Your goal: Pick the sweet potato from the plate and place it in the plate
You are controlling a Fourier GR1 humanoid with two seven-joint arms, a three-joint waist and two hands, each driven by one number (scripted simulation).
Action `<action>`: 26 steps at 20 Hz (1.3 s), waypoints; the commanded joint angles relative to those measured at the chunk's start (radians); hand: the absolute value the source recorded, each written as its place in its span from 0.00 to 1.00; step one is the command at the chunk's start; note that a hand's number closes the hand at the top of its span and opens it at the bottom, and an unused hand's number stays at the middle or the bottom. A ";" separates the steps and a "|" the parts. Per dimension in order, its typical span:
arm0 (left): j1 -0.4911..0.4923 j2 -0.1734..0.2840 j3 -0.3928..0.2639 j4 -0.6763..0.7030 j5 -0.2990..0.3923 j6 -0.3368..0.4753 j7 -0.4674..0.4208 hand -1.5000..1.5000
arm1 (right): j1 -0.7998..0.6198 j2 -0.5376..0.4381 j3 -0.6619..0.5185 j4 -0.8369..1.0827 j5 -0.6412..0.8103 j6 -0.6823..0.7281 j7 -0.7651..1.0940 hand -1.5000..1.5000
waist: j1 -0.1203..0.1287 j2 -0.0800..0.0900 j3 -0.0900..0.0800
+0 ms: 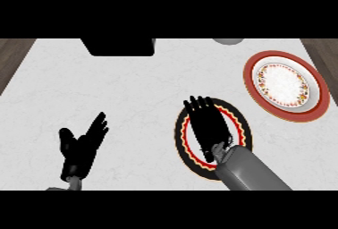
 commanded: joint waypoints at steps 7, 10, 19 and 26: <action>0.039 -0.028 0.017 -0.093 -0.032 -0.011 0.060 0.50 | 0.059 0.014 -0.055 0.035 0.155 0.008 -0.044 0.00 | -0.001 -0.001 0.000; 0.018 -0.032 0.042 -0.044 -0.038 -0.040 0.035 0.50 | -0.020 0.118 -0.101 0.225 0.198 -0.043 -0.064 0.00 | 0.002 0.000 0.000; -0.019 -0.085 0.021 -0.011 -0.100 -0.005 0.052 0.50 | -0.034 0.066 -0.091 0.390 0.272 -0.090 -0.234 1.00 | 0.003 0.002 0.000; -0.059 -0.071 0.088 0.030 -0.096 -0.048 0.040 0.50 | 0.002 0.075 -0.114 0.356 0.368 -0.130 -0.260 1.00 | -0.001 0.000 0.000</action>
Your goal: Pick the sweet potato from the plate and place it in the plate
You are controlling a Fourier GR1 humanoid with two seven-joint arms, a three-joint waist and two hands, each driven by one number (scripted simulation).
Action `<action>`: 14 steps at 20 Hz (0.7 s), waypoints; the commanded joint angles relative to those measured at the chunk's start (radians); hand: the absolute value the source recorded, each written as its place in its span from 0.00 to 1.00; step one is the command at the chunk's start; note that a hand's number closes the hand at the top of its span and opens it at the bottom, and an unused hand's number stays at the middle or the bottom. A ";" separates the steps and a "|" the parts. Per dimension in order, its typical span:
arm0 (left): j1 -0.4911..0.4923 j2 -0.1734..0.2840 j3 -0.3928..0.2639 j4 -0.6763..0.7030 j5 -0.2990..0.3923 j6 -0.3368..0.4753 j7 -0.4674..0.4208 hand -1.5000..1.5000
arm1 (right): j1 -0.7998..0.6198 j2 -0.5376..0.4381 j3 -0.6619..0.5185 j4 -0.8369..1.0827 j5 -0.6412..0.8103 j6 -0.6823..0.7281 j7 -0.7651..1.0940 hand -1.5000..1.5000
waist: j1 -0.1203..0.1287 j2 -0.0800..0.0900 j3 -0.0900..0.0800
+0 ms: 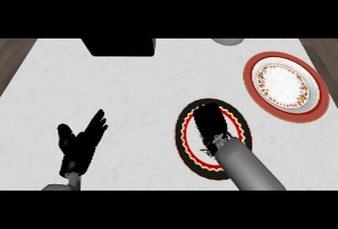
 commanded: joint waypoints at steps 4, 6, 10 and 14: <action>-0.002 0.000 0.027 -0.070 0.018 -0.004 0.071 0.50 | -0.018 0.006 -0.006 -0.041 0.065 -0.082 -0.057 1.00 | 0.000 0.005 0.003; 0.023 -0.030 -0.027 -0.067 -0.019 0.011 0.047 0.50 | 0.016 0.038 0.003 -0.073 0.037 -0.245 -0.102 1.00 | 0.001 0.005 0.004; 0.011 -0.012 -0.003 -0.028 -0.001 -0.021 0.013 0.50 | -0.113 0.090 -0.297 -0.051 -0.075 -0.343 0.293 1.00 | 0.023 0.018 0.007; -0.015 -0.013 -0.013 -0.033 -0.012 -0.018 0.020 0.50 | -0.195 0.091 -0.404 -0.064 -0.046 -0.530 0.556 1.00 | 0.045 0.023 0.006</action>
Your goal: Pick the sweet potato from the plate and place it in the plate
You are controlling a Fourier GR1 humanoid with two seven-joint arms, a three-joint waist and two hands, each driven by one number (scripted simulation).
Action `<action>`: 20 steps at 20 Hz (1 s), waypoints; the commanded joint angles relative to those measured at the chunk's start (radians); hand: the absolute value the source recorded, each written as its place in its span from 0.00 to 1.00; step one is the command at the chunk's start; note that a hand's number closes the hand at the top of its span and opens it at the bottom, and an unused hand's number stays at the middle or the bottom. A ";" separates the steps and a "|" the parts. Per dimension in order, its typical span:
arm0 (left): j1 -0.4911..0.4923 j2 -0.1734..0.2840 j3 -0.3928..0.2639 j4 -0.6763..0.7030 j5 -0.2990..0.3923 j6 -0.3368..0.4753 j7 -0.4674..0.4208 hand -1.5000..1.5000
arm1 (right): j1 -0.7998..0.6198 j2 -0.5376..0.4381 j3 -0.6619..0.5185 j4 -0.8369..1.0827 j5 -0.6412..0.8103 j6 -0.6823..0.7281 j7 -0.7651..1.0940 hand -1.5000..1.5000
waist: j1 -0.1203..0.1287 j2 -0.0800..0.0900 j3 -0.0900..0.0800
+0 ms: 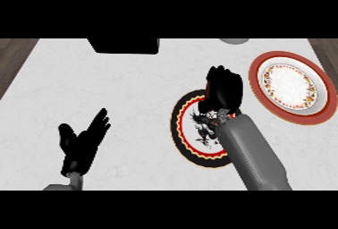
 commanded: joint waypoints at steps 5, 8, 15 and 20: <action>-0.038 -0.012 -0.029 0.014 -0.022 -0.003 0.007 0.50 | -0.188 0.014 -0.142 0.073 0.127 -0.373 0.484 1.00 | 0.053 0.015 -0.004; -0.057 0.012 -0.011 0.020 -0.019 -0.013 0.018 0.50 | -0.239 0.014 -0.186 0.117 0.207 -0.478 0.588 1.00 | 0.052 0.015 -0.005; -0.032 0.015 0.005 0.036 -0.005 -0.022 0.006 0.50 | -0.226 0.014 -0.324 0.150 0.328 -0.712 0.621 1.00 | 0.019 0.005 -0.004; 0.009 -0.018 -0.027 -0.005 -0.023 0.005 0.006 0.50 | -0.185 0.011 -0.431 0.230 0.416 -0.867 0.575 1.00 | 0.016 0.002 -0.004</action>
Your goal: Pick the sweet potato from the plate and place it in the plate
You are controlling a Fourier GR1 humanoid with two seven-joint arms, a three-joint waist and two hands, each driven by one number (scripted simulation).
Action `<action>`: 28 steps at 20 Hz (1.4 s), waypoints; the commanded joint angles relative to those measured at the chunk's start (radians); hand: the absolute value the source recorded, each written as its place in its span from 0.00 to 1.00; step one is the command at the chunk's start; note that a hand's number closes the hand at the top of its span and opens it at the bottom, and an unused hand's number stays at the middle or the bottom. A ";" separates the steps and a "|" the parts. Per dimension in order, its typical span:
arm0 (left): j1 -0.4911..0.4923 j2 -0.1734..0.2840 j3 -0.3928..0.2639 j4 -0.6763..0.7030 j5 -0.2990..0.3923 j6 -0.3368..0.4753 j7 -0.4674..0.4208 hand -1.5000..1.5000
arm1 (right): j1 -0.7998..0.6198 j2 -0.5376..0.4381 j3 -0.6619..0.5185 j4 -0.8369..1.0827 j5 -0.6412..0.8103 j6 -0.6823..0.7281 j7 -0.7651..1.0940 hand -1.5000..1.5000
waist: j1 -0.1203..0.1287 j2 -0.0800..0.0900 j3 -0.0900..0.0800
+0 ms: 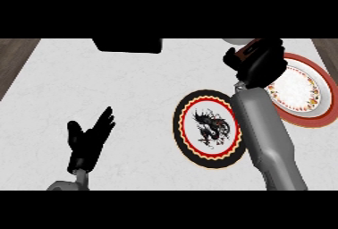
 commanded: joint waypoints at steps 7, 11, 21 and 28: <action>-0.021 0.013 0.030 0.006 0.005 0.003 0.007 0.50 | 0.059 -0.086 -0.247 0.141 0.128 -0.345 0.098 1.00 | -0.022 -0.001 0.000; 0.014 0.025 0.042 -0.018 0.028 -0.027 -0.003 0.50 | 0.041 -0.179 -0.305 0.261 0.051 -0.418 0.018 1.00 | -0.017 -0.004 0.001; -0.044 -0.005 0.048 0.045 0.001 -0.001 -0.015 0.50 | 0.051 -0.339 -0.313 0.487 -0.344 -0.580 -0.322 1.00 | -0.021 -0.002 0.003; -0.003 0.029 0.039 -0.009 0.014 -0.043 -0.002 0.50 | -0.004 -0.400 -0.416 0.577 -0.590 -0.174 -0.443 0.00 | -0.006 0.002 0.007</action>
